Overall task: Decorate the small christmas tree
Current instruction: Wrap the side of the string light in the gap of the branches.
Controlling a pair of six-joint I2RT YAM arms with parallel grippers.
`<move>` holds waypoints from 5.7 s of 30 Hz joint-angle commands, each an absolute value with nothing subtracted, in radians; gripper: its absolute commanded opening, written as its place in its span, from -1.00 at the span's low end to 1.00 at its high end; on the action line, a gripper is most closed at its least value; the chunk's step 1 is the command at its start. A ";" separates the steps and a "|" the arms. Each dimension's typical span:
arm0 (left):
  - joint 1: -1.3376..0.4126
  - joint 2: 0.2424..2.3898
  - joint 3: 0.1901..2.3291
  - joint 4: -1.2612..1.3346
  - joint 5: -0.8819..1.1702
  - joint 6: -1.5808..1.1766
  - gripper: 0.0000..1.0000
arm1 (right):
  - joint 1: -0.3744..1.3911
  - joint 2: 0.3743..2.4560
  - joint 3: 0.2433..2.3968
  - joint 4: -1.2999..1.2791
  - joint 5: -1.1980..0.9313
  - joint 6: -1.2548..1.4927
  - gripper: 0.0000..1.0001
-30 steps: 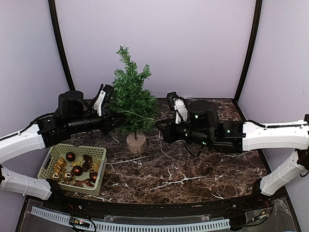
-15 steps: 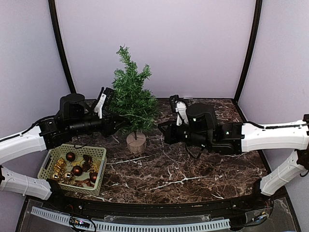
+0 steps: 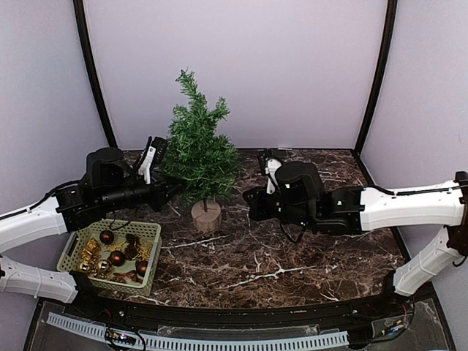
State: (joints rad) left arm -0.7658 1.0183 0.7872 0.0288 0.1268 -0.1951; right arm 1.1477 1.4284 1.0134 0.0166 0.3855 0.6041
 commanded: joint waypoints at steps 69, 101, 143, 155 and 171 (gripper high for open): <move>-0.628 0.896 0.726 0.025 0.128 -0.213 -1.00 | 1.125 1.412 1.260 -0.038 0.355 0.237 -1.00; -0.436 1.009 0.752 0.180 0.293 -0.098 -0.95 | 1.034 1.608 1.167 0.139 -0.038 0.437 -1.00; -0.629 0.919 0.484 0.206 0.300 -0.567 0.62 | 0.889 1.175 0.586 0.010 0.055 0.726 0.79; -0.630 1.020 0.453 0.363 0.341 -0.626 0.71 | 0.933 1.381 0.585 0.167 -0.160 0.765 0.62; -0.629 1.050 0.481 0.376 0.310 -0.625 -0.78 | 0.906 1.306 0.685 -0.018 0.008 0.785 -1.00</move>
